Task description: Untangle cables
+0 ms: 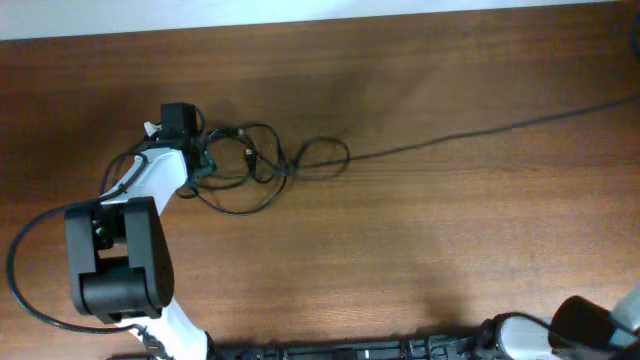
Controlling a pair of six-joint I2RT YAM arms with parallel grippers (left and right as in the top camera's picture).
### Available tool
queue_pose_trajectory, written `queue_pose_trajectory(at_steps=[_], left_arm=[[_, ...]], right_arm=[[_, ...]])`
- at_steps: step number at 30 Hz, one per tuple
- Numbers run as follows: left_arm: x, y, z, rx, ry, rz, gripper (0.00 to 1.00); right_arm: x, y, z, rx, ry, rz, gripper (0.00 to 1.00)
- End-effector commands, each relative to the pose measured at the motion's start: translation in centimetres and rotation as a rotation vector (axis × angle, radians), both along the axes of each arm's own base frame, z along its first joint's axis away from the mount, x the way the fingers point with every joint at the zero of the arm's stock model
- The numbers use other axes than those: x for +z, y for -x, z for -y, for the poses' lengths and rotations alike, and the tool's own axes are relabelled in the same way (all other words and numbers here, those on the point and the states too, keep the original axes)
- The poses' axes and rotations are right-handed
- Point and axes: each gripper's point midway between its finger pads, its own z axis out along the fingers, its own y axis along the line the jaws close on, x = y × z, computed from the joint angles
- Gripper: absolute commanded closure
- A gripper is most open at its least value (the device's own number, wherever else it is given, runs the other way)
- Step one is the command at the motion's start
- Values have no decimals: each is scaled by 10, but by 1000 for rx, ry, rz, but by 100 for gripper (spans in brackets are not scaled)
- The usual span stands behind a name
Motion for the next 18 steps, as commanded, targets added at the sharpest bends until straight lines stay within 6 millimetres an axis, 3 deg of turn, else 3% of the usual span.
queue_pose_trajectory(at_steps=[1, 5, 6, 8, 10, 11, 13, 14, 15, 16, 18], left_arm=[[-41, 41, 0, 3, 30, -172, 13], [-42, 43, 0, 3, 31, -183, 9], [-42, 43, 0, 3, 31, -182, 6], [-42, 42, 0, 8, 32, -176, 1], [-42, 42, 0, 23, 35, -168, 1], [-42, 42, 0, 23, 36, -168, 1], [-42, 42, 0, 23, 35, -168, 1], [-42, 42, 0, 23, 36, -167, 1], [-42, 42, 0, 24, 35, -167, 1], [-42, 42, 0, 23, 35, -167, 1], [-42, 42, 0, 23, 35, -167, 1]], right_arm=[[-24, 7, 33, -94, -34, -69, 96], [-65, 28, 57, -270, -62, -235, 96], [-74, 14, 43, -197, -140, -212, 96], [-96, -15, -19, 20, -350, -217, 96], [-129, -39, -71, 233, -291, -402, 95], [-144, -44, -72, 228, -245, -477, 94], [-175, -56, -86, 252, -268, -558, 46], [-196, -61, -100, 289, -317, -612, 31], [-223, -61, -122, 334, -386, -696, 25], [-236, -63, -129, 347, -385, -737, 1], [-242, -70, -147, 316, -462, -714, 1]])
